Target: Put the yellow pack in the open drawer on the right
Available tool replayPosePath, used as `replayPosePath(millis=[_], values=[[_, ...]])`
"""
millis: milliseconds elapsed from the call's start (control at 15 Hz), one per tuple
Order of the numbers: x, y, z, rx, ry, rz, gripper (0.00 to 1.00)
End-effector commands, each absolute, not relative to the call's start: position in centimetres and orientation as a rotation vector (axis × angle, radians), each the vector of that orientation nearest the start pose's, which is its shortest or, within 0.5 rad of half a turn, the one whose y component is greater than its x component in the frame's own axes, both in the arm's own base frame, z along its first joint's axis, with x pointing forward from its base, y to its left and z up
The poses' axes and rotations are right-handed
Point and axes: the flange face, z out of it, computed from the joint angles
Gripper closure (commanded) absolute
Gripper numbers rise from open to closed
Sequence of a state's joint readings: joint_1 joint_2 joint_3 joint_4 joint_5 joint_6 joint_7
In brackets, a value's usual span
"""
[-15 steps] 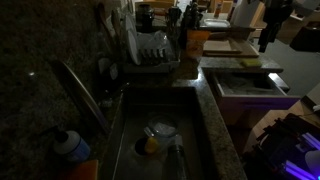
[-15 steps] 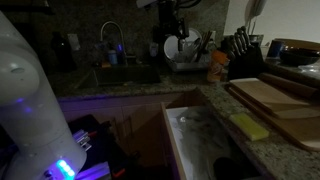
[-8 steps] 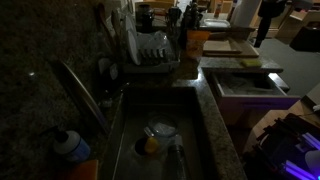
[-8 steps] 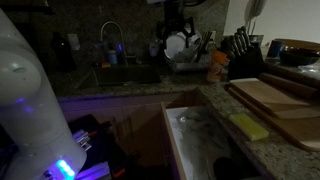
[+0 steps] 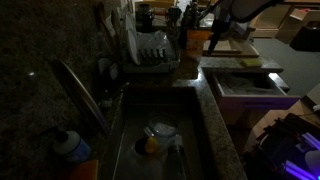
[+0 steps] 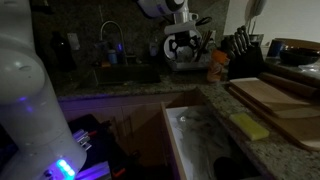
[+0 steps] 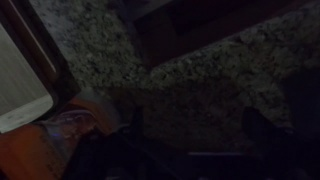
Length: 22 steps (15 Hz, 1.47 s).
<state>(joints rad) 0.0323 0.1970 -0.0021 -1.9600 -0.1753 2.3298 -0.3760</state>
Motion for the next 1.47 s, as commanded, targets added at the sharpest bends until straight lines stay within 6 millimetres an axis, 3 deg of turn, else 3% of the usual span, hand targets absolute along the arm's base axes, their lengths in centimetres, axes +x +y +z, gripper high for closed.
replayPosePath(millis=[0,67,133,400,600,667,733,800,867,933,1067,1133,1400], values=[[61.8,2.4,38.1,-3.186,-0.821,-0.248,0.0],[61.5,2.5,36.7,-3.276,-0.858,-0.29,0.0],[61.8,2.1,37.4,-3.324,-0.845,-0.365,0.0],[61.8,-0.7,43.8,-3.495,-0.768,-0.628,0.0],[62.5,-6.6,49.4,-3.635,-0.524,-0.734,0.0],[62.7,-9.1,50.8,-3.66,-0.47,-0.636,0.0],[62.6,-10.8,50.9,-3.606,-0.507,-0.447,0.0],[63.0,-11.9,51.1,-3.544,-0.476,-0.439,0.0],[61.9,-10.2,51.2,-3.596,-0.463,-0.534,0.0],[62.0,-11.5,51.8,-3.568,-0.459,-0.499,0.0],[62.3,-12.3,51.8,-3.556,-0.454,-0.482,0.0],[61.8,-11.9,51.2,-3.492,-0.673,-0.42,0.0],[65.5,-12.4,49.9,-3.287,-0.922,-0.42,0.0]])
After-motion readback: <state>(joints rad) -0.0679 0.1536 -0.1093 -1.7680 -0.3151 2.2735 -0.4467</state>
